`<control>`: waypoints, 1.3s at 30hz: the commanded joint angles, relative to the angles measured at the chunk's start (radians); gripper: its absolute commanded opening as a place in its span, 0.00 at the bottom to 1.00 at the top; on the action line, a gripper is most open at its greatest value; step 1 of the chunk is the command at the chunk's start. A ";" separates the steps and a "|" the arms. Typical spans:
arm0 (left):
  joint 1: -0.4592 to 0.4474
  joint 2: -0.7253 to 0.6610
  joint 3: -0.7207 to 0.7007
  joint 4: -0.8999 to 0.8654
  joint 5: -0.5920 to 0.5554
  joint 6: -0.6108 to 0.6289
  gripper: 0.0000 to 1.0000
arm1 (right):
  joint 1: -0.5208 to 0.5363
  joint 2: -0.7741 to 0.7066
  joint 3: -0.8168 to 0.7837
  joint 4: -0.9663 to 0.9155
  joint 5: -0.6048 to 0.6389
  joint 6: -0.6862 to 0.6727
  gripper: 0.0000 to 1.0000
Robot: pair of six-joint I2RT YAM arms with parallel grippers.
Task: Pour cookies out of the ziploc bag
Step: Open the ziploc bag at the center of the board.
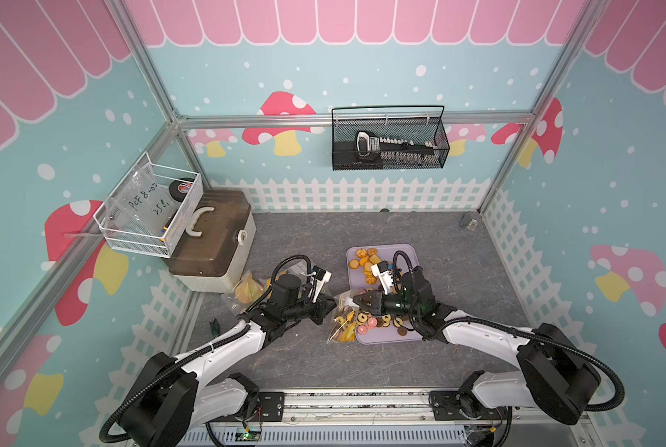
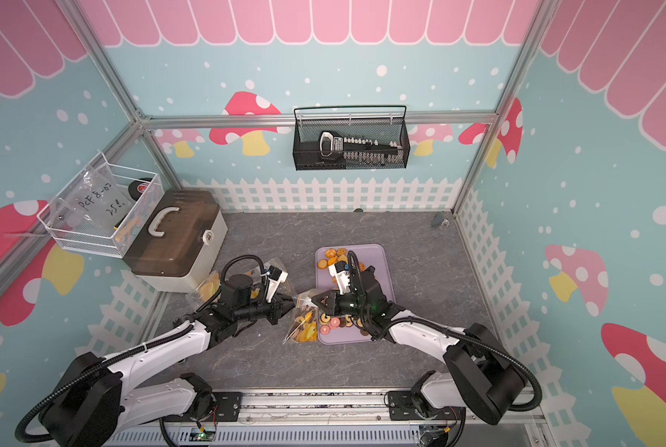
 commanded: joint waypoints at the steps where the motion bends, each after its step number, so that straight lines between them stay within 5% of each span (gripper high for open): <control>1: 0.017 -0.018 0.003 -0.027 -0.073 -0.018 0.00 | -0.008 -0.029 -0.035 -0.094 0.049 -0.022 0.00; 9: 0.019 -0.021 -0.011 0.011 -0.032 -0.028 0.00 | -0.008 -0.021 -0.042 -0.057 0.014 -0.017 0.00; 13: 0.019 -0.016 0.014 -0.037 -0.006 0.000 0.00 | -0.009 -0.016 -0.015 -0.051 0.005 -0.010 0.30; 16: 0.019 -0.030 0.012 -0.036 -0.004 -0.001 0.00 | -0.018 0.013 0.009 -0.018 -0.032 0.001 0.37; 34: 0.019 -0.030 0.064 -0.087 0.017 0.011 0.00 | 0.001 0.232 0.112 0.196 -0.217 0.107 0.39; 36: 0.019 -0.029 0.065 -0.085 0.023 0.012 0.00 | 0.008 0.241 0.111 0.201 -0.210 0.108 0.35; 39: 0.019 -0.027 0.065 -0.087 0.024 0.011 0.00 | 0.009 0.252 0.109 0.222 -0.208 0.117 0.10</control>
